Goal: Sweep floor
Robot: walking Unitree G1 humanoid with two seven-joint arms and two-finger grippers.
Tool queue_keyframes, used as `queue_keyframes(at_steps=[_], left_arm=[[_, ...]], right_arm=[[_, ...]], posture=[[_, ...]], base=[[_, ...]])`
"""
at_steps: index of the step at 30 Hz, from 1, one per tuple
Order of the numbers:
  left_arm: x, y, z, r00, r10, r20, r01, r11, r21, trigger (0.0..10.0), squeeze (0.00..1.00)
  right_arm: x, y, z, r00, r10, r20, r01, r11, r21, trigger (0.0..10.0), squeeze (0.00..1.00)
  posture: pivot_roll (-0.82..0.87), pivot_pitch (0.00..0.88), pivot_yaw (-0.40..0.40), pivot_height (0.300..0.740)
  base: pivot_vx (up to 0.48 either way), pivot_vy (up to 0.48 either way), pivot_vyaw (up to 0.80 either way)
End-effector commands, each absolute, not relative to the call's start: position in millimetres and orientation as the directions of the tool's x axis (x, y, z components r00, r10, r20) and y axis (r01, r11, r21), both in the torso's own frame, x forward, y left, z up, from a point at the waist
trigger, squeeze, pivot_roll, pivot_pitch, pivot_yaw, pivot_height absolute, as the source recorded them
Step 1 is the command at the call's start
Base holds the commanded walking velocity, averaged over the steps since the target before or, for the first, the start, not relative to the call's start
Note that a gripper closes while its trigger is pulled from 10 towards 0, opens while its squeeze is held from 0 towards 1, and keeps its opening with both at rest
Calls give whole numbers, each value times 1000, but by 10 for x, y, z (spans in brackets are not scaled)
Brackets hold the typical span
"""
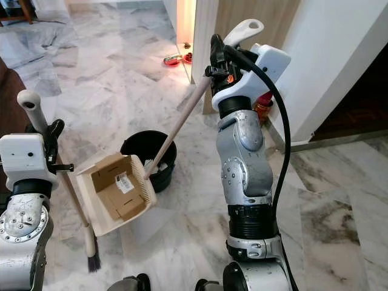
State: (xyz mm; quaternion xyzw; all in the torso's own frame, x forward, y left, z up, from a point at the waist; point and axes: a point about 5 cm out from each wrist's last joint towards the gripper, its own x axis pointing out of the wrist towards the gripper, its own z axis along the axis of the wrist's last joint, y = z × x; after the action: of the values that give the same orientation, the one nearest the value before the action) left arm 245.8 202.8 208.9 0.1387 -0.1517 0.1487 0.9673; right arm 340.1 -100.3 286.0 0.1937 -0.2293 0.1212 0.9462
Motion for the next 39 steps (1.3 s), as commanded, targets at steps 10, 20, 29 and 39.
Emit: queue_keyframes(at_steps=[10, 20, 29, 39], left_arm=[[2414, 2016, 2208, 887, 245, 391, -351, 908, 228, 10000, 0], [2416, 2026, 2223, 882, 255, 398, -363, 904, 226, 10000, 0], [2413, 2039, 2232, 877, 260, 403, -371, 901, 224, 10000, 0], [2390, 2067, 2234, 873, 271, 404, -383, 895, 227, 10000, 0]], right_arm=[[3344, -1005, 2994, 831, 140, 538, -349, 885, 310, 10000, 0], [3318, -959, 3041, 811, 169, 559, -375, 885, 276, 10000, 0], [3320, -958, 3052, 809, 169, 564, -380, 881, 281, 10000, 0], [3323, -960, 3055, 809, 171, 562, -380, 882, 278, 10000, 0]], posture=[[30, 158, -53, 740], [31, 166, -57, 740], [31, 167, -58, 740], [36, 170, -61, 740]], base=[[330, 0, 0], [342, 0, 133], [345, 0, 49], [352, 0, 273]])
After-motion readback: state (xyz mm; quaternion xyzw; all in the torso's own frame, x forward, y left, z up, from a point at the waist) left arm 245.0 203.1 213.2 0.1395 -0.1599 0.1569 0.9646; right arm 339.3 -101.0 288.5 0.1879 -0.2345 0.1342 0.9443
